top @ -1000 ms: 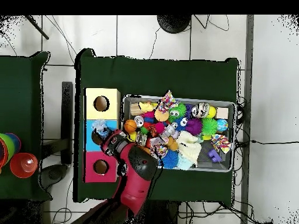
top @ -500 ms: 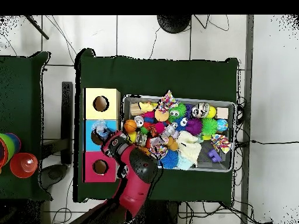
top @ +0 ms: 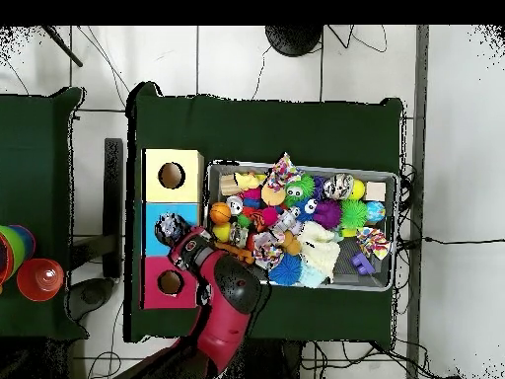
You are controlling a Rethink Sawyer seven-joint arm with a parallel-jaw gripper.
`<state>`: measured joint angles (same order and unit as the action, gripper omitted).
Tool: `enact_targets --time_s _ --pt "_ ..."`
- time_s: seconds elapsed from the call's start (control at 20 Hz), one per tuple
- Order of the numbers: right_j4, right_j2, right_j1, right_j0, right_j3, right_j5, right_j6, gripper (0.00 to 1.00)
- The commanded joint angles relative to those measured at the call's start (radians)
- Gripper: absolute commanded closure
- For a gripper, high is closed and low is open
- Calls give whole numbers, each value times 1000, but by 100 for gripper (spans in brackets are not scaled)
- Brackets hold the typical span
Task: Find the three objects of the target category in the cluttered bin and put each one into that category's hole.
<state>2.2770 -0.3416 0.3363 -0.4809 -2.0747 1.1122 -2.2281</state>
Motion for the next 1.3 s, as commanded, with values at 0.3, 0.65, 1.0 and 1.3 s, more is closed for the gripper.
enact_targets --time_s 0.3,0.65,1.0,1.3 --pt "-32 39 -16 11 0 -12 212 0" --pt "-158 -20 74 2 -18 -51 97 0" --pt "-494 -139 196 20 18 -111 -172 0" --pt "-707 -190 244 75 81 -92 -337 0"
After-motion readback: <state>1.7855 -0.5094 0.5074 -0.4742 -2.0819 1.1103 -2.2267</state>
